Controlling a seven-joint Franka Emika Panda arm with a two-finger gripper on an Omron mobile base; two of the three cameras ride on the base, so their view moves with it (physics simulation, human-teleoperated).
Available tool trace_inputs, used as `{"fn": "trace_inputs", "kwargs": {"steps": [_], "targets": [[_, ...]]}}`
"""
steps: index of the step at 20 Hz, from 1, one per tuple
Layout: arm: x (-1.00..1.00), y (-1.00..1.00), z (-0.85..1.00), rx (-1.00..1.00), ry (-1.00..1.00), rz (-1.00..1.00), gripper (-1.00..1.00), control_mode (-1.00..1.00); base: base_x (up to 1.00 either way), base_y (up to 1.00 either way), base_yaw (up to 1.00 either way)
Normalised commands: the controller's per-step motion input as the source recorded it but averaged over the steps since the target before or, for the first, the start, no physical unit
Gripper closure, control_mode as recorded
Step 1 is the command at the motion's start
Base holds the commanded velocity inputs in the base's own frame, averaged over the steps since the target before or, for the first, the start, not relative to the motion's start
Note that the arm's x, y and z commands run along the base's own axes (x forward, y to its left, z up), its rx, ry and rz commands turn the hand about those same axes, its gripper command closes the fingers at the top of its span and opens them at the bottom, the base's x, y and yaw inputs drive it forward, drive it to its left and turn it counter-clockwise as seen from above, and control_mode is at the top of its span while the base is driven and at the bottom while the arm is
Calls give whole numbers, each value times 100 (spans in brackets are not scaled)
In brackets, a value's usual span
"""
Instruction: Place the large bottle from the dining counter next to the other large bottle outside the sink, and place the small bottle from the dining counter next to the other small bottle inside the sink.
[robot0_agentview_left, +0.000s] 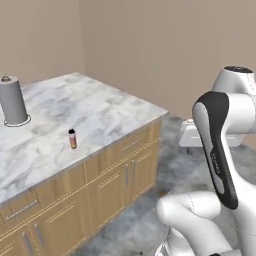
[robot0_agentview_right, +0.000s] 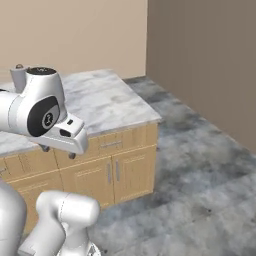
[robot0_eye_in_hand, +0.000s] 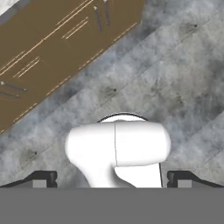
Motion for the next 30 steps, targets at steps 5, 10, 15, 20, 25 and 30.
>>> {"fn": "trace_inputs", "kwargs": {"steps": [5, 10, 15, 20, 25, 30], "targets": [[0, 0, 0, 0, 0, 0, -100, 100, 82, 9, 44], [0, 0, 0, 0, 0, 0, -100, 100, 40, 10, 50], [0, 0, 0, 0, 0, 0, -100, 100, 45, 2, 53], [0, 0, 0, 0, 0, 0, -100, 100, 74, 0, 53], [0, 0, 0, 0, 0, 0, -100, 100, 89, -16, 39], [0, 0, 0, 0, 0, 0, -100, 100, 80, -37, 12]]}}
